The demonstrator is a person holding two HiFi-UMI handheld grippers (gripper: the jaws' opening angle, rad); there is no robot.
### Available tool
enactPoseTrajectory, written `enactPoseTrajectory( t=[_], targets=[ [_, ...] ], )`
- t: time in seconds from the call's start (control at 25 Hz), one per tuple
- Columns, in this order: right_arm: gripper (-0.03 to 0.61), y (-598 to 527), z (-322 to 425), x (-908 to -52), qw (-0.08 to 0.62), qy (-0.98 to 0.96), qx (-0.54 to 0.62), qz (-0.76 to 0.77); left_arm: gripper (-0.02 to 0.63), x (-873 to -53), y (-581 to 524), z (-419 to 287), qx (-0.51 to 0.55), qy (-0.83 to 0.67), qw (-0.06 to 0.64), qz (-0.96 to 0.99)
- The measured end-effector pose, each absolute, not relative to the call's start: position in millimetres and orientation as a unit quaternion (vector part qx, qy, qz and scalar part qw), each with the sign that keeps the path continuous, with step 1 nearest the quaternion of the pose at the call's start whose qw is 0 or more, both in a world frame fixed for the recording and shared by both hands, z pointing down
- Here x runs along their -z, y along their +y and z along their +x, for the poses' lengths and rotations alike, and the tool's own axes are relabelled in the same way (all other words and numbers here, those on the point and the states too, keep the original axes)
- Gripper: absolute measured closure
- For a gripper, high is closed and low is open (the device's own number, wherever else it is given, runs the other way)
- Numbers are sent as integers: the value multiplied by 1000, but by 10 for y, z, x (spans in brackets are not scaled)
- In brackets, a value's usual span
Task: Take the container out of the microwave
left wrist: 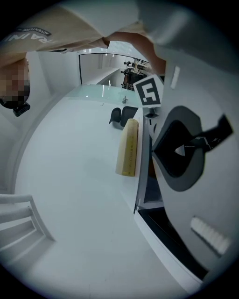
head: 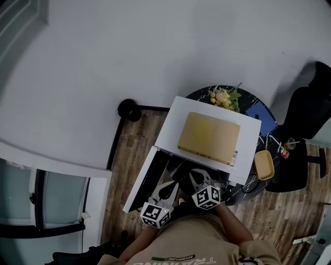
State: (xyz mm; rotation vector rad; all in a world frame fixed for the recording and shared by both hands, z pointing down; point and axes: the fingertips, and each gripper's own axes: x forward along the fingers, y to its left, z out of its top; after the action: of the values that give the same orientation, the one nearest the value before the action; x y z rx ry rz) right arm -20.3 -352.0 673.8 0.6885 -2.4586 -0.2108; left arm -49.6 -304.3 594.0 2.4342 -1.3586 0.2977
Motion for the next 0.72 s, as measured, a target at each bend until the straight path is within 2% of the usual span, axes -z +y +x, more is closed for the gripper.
enactPoseTrajectory(
  t=[0.28, 0.72],
  targets=[
    [569, -3910, -336, -7129, 352, -886, 111, 282, 606, -5880, -3078, -638, -85, -479, 169, 857],
    [569, -4275, -409, -7505, 412, -861, 113, 275, 606, -5988, -3004, -902, -60, -507, 178, 841]
  ],
)
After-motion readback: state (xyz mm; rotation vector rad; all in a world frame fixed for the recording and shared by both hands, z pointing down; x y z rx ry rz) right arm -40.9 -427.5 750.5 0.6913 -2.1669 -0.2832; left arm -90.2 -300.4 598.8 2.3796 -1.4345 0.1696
